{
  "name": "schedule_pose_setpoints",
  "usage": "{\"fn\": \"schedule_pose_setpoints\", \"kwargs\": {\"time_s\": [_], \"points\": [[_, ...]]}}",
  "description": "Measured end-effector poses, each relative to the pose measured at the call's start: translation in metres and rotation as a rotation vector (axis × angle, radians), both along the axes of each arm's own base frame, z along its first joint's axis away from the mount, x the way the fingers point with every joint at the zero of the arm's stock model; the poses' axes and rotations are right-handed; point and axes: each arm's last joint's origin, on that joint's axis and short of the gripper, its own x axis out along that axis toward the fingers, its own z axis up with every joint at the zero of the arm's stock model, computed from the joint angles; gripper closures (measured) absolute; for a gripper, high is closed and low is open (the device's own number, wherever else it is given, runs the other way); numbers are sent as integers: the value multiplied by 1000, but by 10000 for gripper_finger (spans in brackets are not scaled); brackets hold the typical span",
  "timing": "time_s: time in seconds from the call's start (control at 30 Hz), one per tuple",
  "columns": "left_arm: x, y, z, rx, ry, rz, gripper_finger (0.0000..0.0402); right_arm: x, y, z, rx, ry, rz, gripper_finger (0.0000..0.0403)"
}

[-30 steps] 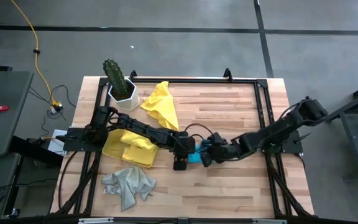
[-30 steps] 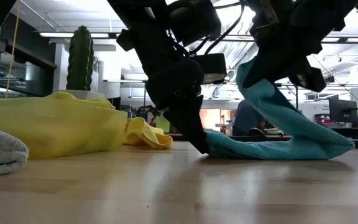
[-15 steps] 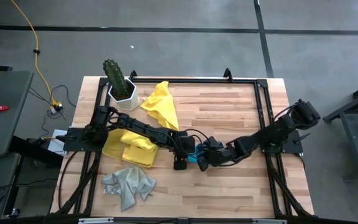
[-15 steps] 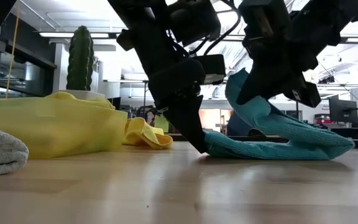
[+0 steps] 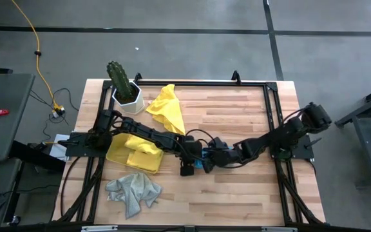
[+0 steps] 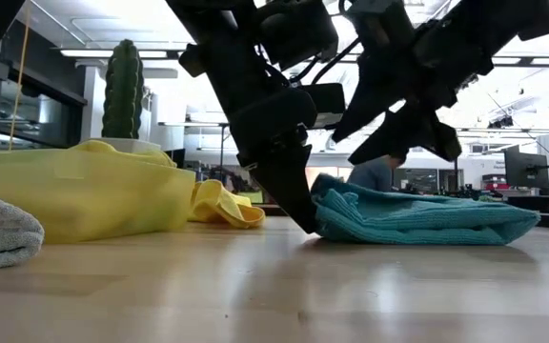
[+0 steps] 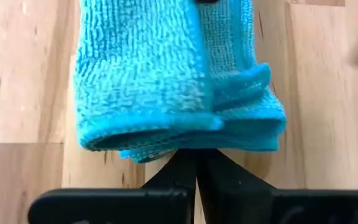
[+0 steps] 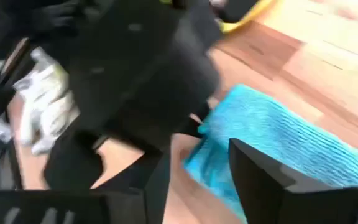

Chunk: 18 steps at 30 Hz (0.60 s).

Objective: Fold microfiber towels
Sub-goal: Fold the blue microfiber towel

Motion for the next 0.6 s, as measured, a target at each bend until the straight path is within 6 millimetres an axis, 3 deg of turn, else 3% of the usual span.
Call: {"fn": "schedule_pose_setpoints", "kwargs": {"time_s": [0.13,0.3,0.5,0.6], "points": [[-4,0,1,-22,36,-6,401,-7,-2,10,-61,20,78,238],[-13,0,11,-21,92,-1,401,-31,-8,26,-179,127,157,237],[-27,-8,46,8,64,9,401,-81,-7,37,-258,307,266,237],[-27,-17,68,14,-135,32,401,-113,-6,25,-180,303,254,237]]}}
